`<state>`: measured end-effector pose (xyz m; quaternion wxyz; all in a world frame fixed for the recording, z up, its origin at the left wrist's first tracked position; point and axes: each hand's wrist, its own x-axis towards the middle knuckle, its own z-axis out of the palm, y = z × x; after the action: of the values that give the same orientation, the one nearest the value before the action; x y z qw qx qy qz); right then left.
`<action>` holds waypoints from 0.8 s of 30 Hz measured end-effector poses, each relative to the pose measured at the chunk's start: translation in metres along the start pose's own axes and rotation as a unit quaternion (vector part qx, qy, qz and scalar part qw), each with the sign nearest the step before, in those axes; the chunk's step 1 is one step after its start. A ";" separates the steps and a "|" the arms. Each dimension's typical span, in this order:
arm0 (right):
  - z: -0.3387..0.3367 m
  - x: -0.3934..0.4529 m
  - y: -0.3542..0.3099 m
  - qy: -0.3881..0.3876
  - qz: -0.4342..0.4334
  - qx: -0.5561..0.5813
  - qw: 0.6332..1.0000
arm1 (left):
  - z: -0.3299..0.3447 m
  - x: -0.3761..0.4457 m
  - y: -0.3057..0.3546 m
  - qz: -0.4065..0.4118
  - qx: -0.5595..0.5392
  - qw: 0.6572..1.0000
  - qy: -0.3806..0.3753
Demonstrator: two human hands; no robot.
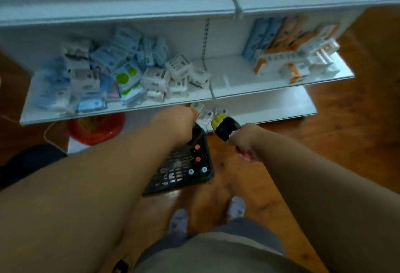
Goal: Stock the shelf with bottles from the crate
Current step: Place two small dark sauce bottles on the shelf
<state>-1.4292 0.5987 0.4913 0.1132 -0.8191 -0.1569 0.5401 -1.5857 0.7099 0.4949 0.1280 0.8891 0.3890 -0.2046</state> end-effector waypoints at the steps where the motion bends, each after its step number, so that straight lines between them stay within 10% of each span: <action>1: -0.014 -0.008 0.006 0.013 -0.007 0.010 1.000 | -0.007 0.001 0.011 0.029 0.009 0.999 0.025; 24: -0.418 -0.008 0.174 0.224 -0.058 0.200 0.952 | -0.193 0.141 0.397 0.152 0.036 0.973 0.171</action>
<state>-1.0235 0.4279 0.5996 0.3379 -0.8691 -0.0633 0.3557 -1.1525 0.6110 0.6277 0.0576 0.9636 0.2576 -0.0413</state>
